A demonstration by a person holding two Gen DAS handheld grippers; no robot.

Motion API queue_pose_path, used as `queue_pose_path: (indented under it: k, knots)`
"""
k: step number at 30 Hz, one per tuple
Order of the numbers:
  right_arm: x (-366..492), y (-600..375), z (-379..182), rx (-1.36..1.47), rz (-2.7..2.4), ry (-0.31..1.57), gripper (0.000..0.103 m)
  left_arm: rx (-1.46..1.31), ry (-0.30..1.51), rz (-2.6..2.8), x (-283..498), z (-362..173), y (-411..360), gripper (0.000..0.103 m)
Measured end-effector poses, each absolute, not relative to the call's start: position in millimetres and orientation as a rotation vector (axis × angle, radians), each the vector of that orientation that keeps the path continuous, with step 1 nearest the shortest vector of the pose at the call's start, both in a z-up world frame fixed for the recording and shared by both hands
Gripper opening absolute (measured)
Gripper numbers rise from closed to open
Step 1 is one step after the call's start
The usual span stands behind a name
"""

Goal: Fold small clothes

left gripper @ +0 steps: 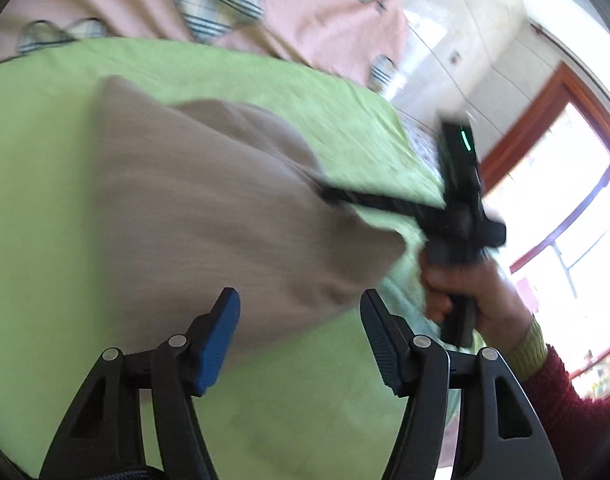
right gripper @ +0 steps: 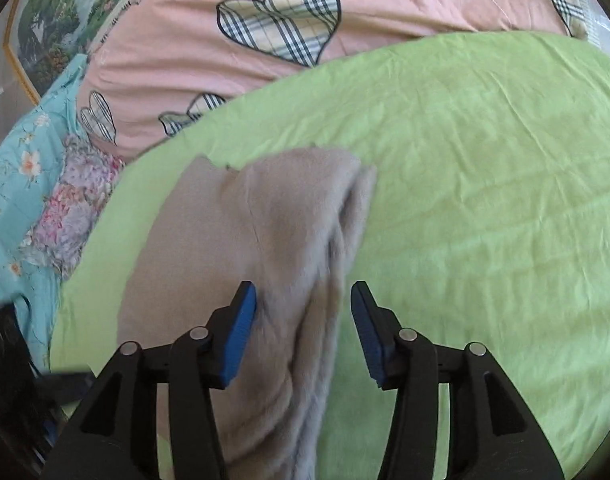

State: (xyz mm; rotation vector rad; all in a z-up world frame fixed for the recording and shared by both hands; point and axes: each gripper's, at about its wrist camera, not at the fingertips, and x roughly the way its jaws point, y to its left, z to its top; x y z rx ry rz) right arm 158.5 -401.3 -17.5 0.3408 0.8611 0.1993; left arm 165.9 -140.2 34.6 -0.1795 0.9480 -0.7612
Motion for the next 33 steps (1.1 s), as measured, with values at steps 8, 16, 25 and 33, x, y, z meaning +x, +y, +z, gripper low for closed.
queue_pose_path:
  k: [8, 16, 25, 33]
  knots:
    - [157, -409, -19, 0.459, 0.248, 0.855, 0.056, -0.327, 1.031, -0.633, 230, 12, -86, 0.076]
    - [197, -413, -44, 0.655, 0.332, 0.907, 0.067, -0.441, 1.146, -0.656, 289, -39, -106, 0.08]
    - [186, -386, -35, 0.625, 0.356, 0.89, 0.031, -0.497, 1.087, -0.684, 289, -42, -103, 0.043]
    - [171, -309, -11, 0.583, 0.49, 0.843, 0.029, -0.463, 0.998, -0.62, 233, 4, -9, 0.043]
